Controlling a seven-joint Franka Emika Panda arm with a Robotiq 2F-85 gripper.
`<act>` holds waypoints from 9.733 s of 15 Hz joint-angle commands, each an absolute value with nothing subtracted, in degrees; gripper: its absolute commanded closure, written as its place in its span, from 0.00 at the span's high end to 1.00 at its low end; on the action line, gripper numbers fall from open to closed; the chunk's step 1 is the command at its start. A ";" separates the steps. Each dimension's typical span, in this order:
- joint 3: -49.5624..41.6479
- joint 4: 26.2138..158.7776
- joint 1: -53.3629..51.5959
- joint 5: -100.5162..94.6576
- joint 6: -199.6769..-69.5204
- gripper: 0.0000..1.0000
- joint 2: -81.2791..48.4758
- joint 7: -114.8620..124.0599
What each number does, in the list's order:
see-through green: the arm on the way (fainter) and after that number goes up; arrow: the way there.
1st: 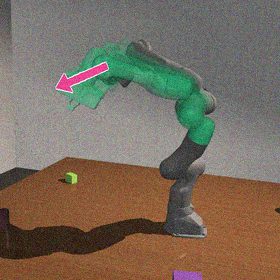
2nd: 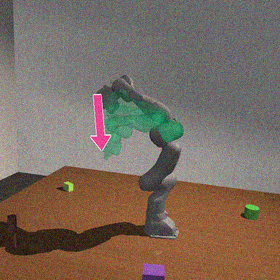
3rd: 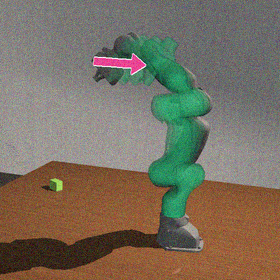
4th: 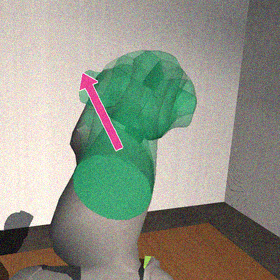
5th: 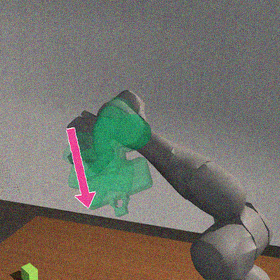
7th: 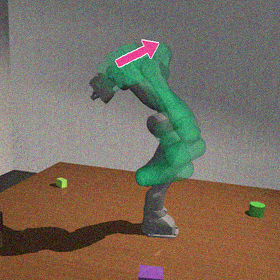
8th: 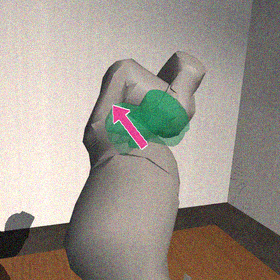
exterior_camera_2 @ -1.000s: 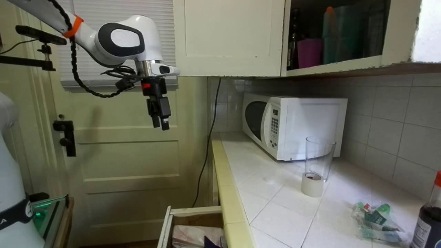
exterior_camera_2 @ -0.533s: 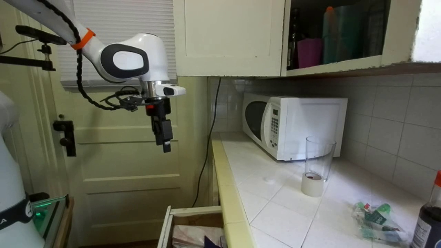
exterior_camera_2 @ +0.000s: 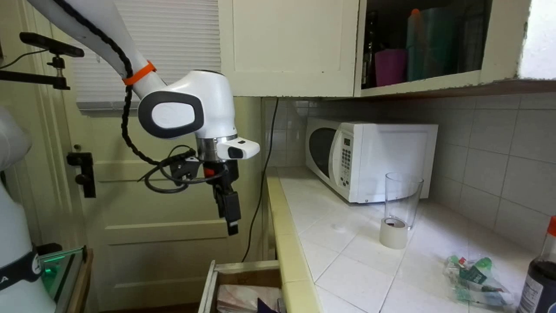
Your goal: Remove the blue masking tape pack from the drawer and put it on the counter
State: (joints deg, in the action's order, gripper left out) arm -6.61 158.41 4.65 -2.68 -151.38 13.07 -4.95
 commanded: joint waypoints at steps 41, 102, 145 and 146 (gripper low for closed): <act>-10.86 141.82 6.46 19.05 -180.55 0.95 -31.71 21.15; -16.15 135.58 16.47 4.15 -136.21 0.35 13.70 3.09; -17.63 129.47 14.39 0.37 -123.40 1.00 14.61 -5.23; -18.12 130.49 15.07 -0.19 -122.32 1.00 16.95 -6.65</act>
